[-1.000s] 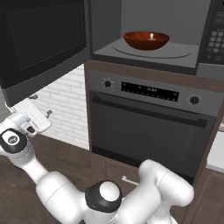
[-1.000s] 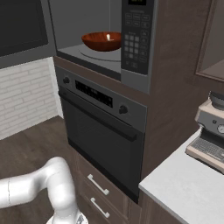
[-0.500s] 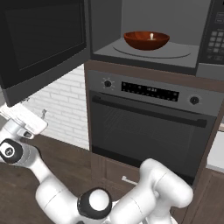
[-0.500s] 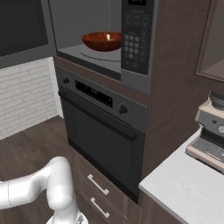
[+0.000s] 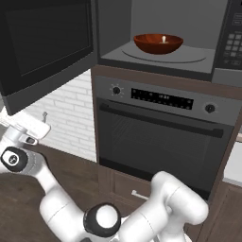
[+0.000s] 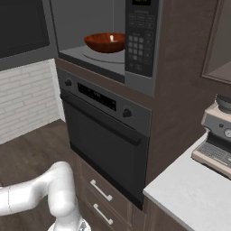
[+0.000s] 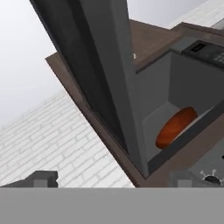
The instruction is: Pick the mushroom from the sink and place it in the bowl. Then pick the bowl and place it in the microwave. Then close the microwave door and press the start button.
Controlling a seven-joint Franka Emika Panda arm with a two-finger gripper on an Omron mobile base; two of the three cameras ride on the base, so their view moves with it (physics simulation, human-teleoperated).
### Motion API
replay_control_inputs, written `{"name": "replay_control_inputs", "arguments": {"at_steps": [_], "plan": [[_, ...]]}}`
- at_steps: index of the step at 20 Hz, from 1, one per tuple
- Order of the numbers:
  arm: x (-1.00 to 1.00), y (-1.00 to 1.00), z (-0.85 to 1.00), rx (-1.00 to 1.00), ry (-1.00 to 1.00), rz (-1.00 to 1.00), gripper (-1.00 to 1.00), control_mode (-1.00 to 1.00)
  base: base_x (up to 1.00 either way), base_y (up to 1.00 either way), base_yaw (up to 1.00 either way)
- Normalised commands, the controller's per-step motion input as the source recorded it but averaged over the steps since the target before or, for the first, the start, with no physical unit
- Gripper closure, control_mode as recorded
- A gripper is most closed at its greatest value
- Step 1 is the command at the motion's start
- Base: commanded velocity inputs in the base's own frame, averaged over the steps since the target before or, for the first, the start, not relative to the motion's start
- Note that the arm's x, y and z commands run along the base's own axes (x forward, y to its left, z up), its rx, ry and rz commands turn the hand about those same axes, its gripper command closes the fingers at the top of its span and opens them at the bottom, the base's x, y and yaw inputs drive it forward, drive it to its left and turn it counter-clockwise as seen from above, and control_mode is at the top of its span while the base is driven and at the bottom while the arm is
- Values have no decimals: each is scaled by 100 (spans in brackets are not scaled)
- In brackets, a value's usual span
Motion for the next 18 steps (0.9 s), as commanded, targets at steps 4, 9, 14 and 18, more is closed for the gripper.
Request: {"name": "replay_control_inputs", "arguments": {"at_steps": [4,9,14,18], "plan": [[96,21,-13,-1,0,4,-100,-100,0,0,0],[63,44,4,0,-13,-5,-100,-100,0,0,0],[40,18,26,0,-12,-14,-100,-100,0,0,0],[10,-10,55,4,-13,-4,-100,-100,0,0,0]]}}
